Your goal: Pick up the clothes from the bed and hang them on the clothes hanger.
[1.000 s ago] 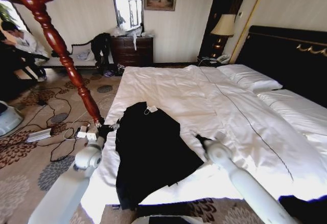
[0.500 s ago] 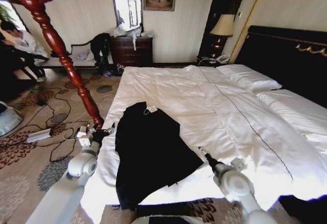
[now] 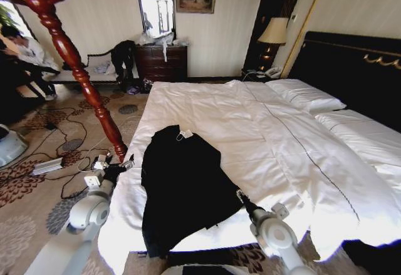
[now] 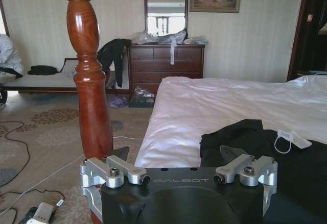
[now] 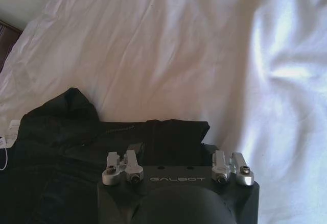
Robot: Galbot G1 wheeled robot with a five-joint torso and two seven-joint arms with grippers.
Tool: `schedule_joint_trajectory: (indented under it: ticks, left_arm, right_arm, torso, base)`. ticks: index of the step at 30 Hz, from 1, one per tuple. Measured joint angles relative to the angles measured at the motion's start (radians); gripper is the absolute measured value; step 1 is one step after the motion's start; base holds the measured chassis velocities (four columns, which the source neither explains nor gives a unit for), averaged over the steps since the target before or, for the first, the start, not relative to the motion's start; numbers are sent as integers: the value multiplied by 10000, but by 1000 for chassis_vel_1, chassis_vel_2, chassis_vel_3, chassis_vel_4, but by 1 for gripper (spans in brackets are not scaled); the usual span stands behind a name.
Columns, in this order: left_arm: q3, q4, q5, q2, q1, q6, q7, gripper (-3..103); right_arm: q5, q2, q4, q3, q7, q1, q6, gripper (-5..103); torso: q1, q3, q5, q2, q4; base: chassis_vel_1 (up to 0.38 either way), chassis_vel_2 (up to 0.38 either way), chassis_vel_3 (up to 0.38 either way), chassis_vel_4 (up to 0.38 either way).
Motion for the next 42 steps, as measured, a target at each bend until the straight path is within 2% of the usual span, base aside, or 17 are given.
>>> schedule_joint_trajectory:
  ticks: [2,3,5,8,11,12,14,17,26,31,42]
  left_arm:
    - [-70,-106,14,-29,114,1,-11,100]
    - [-70,-106,14,-29,114,1,-11,100]
    - [-150,-230,57,-64,256,3,-14,100]
    - [-242,-327,133,-99,389,2,-14,100]
    - [-354,-424,208,-127,537,-6,-15,100]
    - [-371,-451,232,-134,569,-10,-15,100]
    - [-380,-494,273,-161,595,-16,-15,100]
    - [-378,-532,324,-221,603,-24,-20,100]
    - [-268,-535,543,-397,643,-70,-22,100]
    - [-438,-677,548,-534,793,-73,-46,100]
    - [-517,-772,593,-657,928,-72,-60,100]
  right_arm:
    - [-102,69,100,-18,-54,-151,32,50]
    - [-102,69,100,-18,-54,-151,32,50]
    - [-250,118,141,-70,-152,-293,121,38]
    - [-386,138,146,-105,-258,-388,227,33]
    - [-580,134,180,-119,-335,-533,373,18]
    - [-657,120,203,-118,-349,-598,433,18]
    - [-822,83,267,-98,-378,-770,560,7]
    - [-1002,55,456,-40,-357,-1090,775,1]
    - [-1917,12,1090,153,285,-2764,2043,0]
    - [-2966,104,1176,-38,627,-3714,3113,0]
    - [-3999,298,1587,-203,1063,-4997,3990,0]
  torso:
    - [0,0,0,0,0]
    - [0,0,0,0,0]
    - [-1,0,0,0,0]
    - [0,0,0,0,0]
    - [0,0,1,0,1]
    - [0,0,1,0,1]
    - [0,0,1,0,1]
    - [0,0,1,-1,1]
    - [-1,0,1,0,-1]
    - [0,0,1,0,0]
    - [0,0,1,0,0]
  base:
    - [0,0,0,0]
    - [0,0,0,0]
    - [0,0,0,0]
    - [0,0,0,0]
    - [0,0,0,0]
    - [0,0,0,0]
    - [0,0,0,0]
    - [0,0,0,0]
    - [0,0,0,0]
    - [0,0,0,0]
    - [0,0,0,0]
